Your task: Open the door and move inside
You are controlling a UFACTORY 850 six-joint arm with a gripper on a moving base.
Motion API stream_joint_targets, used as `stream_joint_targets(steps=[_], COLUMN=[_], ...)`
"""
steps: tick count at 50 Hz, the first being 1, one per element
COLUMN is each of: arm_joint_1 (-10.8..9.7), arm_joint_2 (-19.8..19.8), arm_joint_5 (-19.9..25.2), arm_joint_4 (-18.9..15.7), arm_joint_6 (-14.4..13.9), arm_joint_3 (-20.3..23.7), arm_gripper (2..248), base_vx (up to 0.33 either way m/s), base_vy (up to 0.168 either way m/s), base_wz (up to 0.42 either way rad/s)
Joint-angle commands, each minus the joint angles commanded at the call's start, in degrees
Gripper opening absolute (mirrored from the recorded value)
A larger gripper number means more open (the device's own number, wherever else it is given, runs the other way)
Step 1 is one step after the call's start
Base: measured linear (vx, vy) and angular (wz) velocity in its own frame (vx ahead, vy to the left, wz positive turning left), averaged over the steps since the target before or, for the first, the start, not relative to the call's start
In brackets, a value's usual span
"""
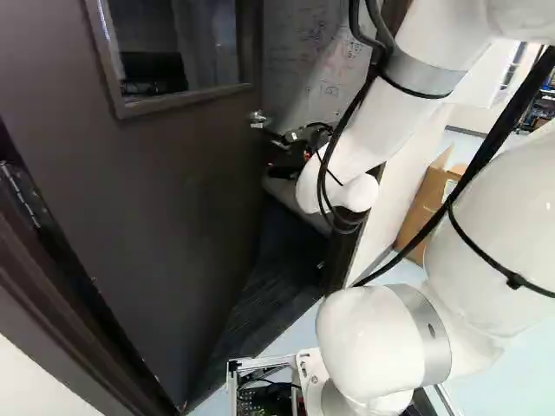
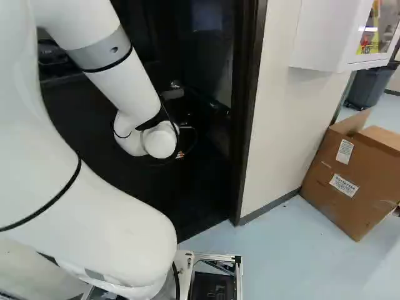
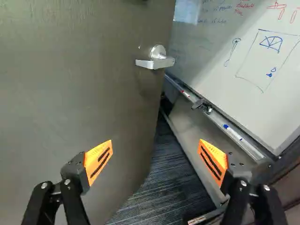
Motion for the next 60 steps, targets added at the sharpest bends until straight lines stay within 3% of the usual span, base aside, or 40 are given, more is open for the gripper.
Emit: stream_joint_targets(steps=[35,60], arm_joint_1=[0.0,0.2], arm_joint_2=[0.0,-0.5], arm_joint_5=[0.0,0.0], arm_joint_4=[0.0,0.2], arm_joint_6=[0.0,0.0], arm_joint_3=[0.0,-0.4], arm_gripper=[247,247], base_vx=[0.067,0.003], base_vy=[0.086,0.006], base_wz=[-0.015,-0.003])
